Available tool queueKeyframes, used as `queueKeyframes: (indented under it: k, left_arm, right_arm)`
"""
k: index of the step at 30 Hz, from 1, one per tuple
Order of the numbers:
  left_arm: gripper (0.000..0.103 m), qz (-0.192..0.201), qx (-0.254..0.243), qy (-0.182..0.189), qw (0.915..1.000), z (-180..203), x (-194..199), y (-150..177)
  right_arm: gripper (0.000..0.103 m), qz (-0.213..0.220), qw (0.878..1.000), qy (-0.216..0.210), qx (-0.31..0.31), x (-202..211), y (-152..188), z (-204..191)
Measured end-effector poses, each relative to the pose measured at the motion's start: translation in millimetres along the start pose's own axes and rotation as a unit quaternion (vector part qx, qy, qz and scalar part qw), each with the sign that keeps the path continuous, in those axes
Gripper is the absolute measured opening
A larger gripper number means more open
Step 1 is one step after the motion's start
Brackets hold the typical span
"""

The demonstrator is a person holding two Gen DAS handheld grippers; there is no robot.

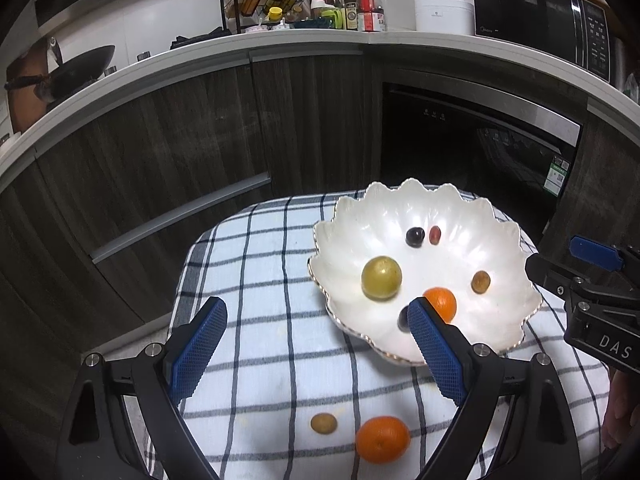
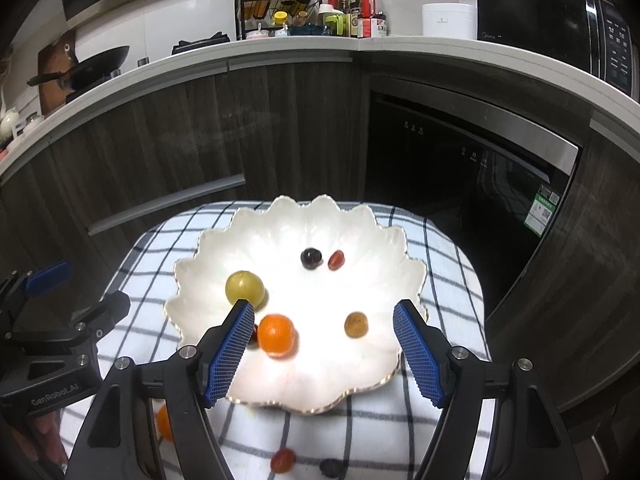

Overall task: Organize fruits
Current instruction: 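Withdraw both tools from the bowl toward the remaining fruits, then grasp the orange with the left tool while the right tool grasps a red grape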

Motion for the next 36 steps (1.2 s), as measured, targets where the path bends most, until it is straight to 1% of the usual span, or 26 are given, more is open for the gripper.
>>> queueKeyframes:
  k: [4, 12, 24, 36]
  left_arm:
    - [0.093, 0.0, 0.001, 0.002, 1.0, 0.1, 4.1, 10.7]
    - [0.093, -0.008, -0.007, 0.002, 0.9999, 3.0, 8.6, 30.6]
    - [0.093, -0.01, -0.012, 0.011, 0.9998, 3.7, 13.8, 55.5]
    - [0.092, -0.023, -0.012, 0.022, 0.9994, -1.4, 11.3, 85.7]
  right_arm:
    - [0.073, -0.005, 1.0, 0.0, 0.002, 2.2, 10.7, -2.0]
    - [0.073, 0.0, 1.0, -0.005, 0.008, 10.9, 30.0, -8.4]
    - [0.073, -0.011, 1.0, -0.012, 0.014, 8.6, 53.3, -12.3]
    - [0.073, -0.025, 0.999, -0.023, 0.026, 4.9, 78.0, -29.9]
Point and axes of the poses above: each gripper's, at about its wrist camera, not at the fingertips, and x roughly against the way its jaws point, z to its right, y to its underside, the point moved 1 cm from there along -x, roughly the way its jaws point, and after that the axes turned 4 degrees about x, right-handed, at the moved point
